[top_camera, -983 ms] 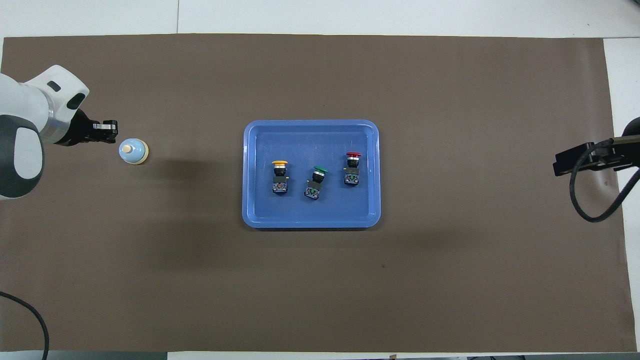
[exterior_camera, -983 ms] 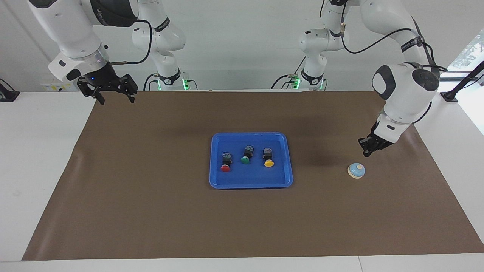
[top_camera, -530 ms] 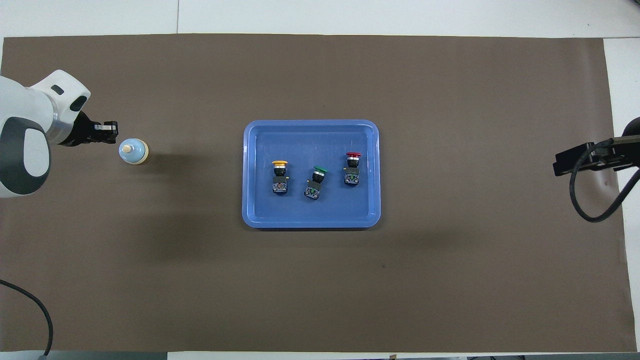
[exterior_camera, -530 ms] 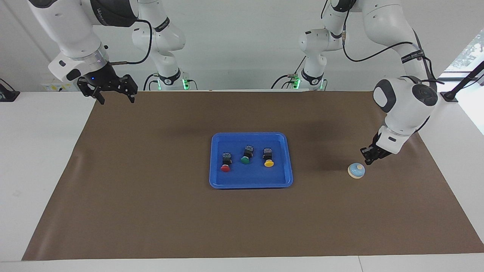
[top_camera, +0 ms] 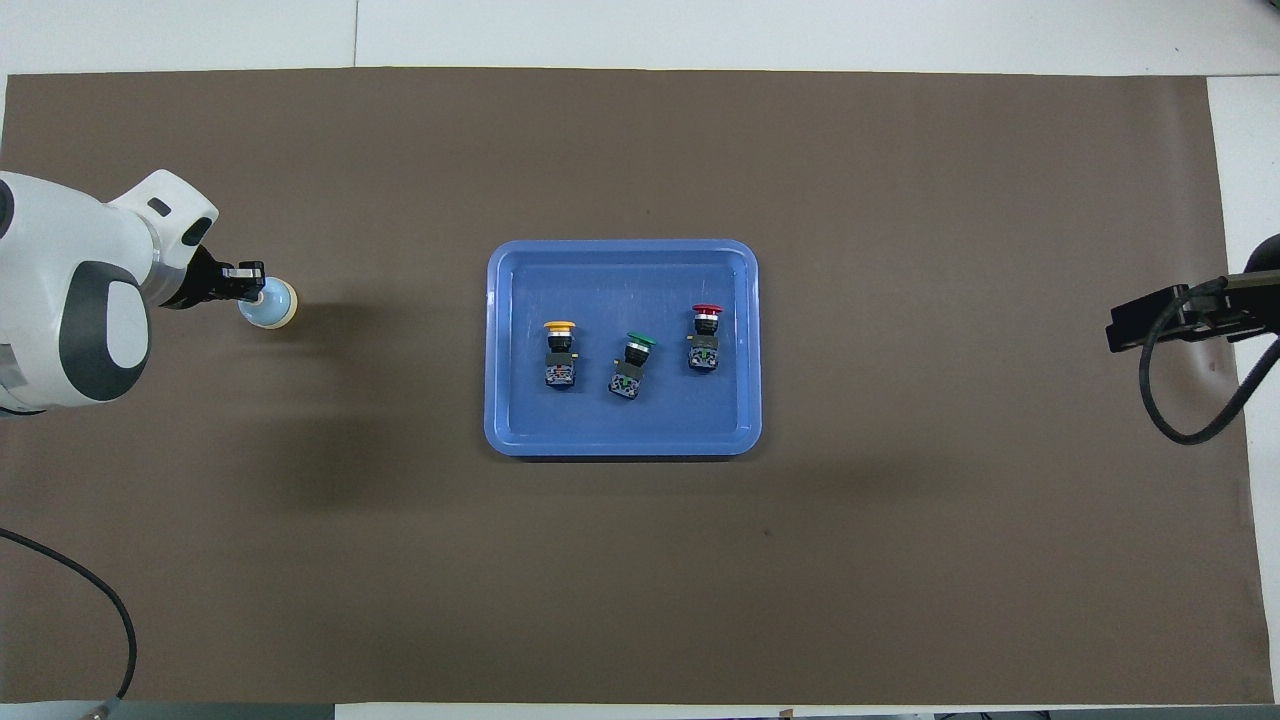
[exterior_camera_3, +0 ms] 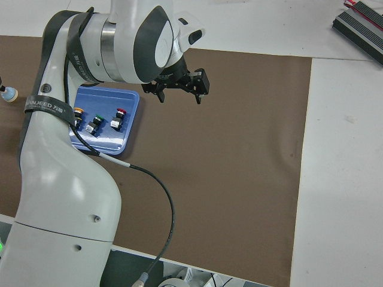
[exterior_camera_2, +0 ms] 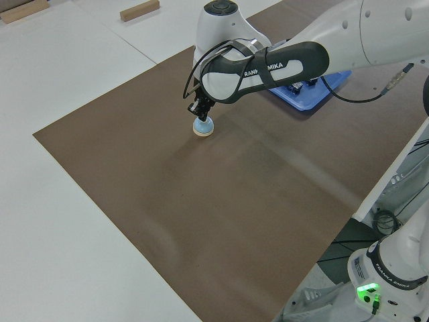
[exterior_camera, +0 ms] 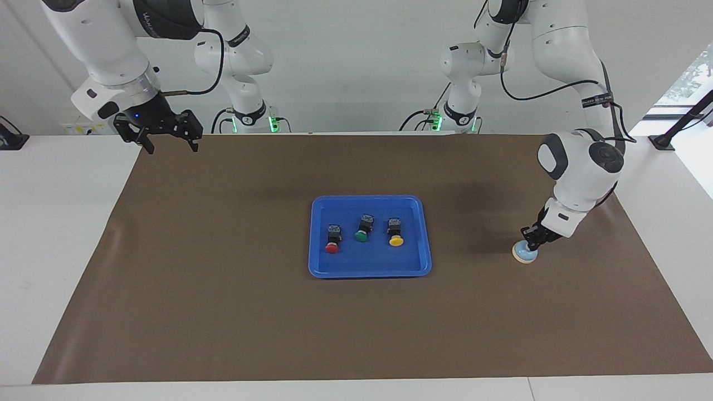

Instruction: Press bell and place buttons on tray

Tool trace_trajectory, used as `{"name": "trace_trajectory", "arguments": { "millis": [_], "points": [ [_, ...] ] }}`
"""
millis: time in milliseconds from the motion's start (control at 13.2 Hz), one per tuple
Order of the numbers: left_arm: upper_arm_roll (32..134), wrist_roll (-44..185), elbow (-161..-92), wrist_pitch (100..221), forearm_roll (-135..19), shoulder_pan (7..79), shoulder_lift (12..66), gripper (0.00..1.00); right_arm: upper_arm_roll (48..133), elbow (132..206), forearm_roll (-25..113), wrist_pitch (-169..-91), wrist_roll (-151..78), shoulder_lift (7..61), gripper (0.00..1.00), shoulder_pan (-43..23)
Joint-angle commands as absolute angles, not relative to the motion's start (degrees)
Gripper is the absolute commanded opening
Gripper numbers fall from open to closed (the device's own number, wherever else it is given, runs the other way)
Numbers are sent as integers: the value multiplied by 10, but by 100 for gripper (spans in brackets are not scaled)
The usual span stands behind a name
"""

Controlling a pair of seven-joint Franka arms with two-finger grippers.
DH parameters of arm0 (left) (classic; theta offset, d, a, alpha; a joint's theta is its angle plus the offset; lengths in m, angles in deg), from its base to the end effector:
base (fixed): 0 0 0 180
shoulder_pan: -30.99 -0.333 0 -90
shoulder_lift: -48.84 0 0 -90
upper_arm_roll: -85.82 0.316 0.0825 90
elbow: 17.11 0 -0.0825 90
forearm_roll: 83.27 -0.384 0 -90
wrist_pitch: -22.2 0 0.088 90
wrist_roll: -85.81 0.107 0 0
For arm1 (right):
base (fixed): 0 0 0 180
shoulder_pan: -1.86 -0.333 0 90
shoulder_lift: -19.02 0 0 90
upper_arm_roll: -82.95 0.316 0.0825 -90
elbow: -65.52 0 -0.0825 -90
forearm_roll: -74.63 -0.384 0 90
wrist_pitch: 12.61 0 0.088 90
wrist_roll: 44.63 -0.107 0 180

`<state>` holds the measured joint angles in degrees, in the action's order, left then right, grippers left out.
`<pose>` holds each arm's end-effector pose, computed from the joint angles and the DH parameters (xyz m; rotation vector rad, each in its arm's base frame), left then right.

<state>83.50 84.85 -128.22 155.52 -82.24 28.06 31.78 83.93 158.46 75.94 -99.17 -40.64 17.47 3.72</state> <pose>0.6217 0.0075 0.3399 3.1121 0.0645 0.1402 0.5384 -0.0107 0.6103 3.1179 0.0840 -0.1330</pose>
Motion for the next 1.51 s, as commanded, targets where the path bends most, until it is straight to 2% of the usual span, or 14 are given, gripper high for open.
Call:
{"name": "trace_trajectory", "arguments": {
  "millis": [0,227,378,454,530,757,832,1135,1437],
  "points": [
    [834,855,-1317,1608,-828,277,319,0,846,1597,763,-994,-394,164,100,46],
    [837,855,-1308,1573,-829,277,336,0,846,1597,763,-994,-394,164,100,46],
    [837,855,-1300,1508,-829,278,385,0,846,1597,763,-994,-394,163,100,46],
    [837,854,-1282,1454,-829,278,404,7,846,1597,763,-994,-394,164,100,46],
    [836,854,-1261,1402,-829,281,421,23,846,1597,763,-994,-394,163,100,46],
    [836,854,-1243,1317,-829,282,492,86,846,1597,763,-994,-394,164,100,46],
    [836,854,-1242,1296,-829,283,512,100,846,1597,763,-994,-394,163,100,46],
    [831,848,-1223,1227,-828,289,558,100,846,1597,763,-994,-394,164,100,46],
    [830,849,-1173,1184,-825,290,536,100,846,1597,763,-994,-394,164,100,46]
  ]
}}
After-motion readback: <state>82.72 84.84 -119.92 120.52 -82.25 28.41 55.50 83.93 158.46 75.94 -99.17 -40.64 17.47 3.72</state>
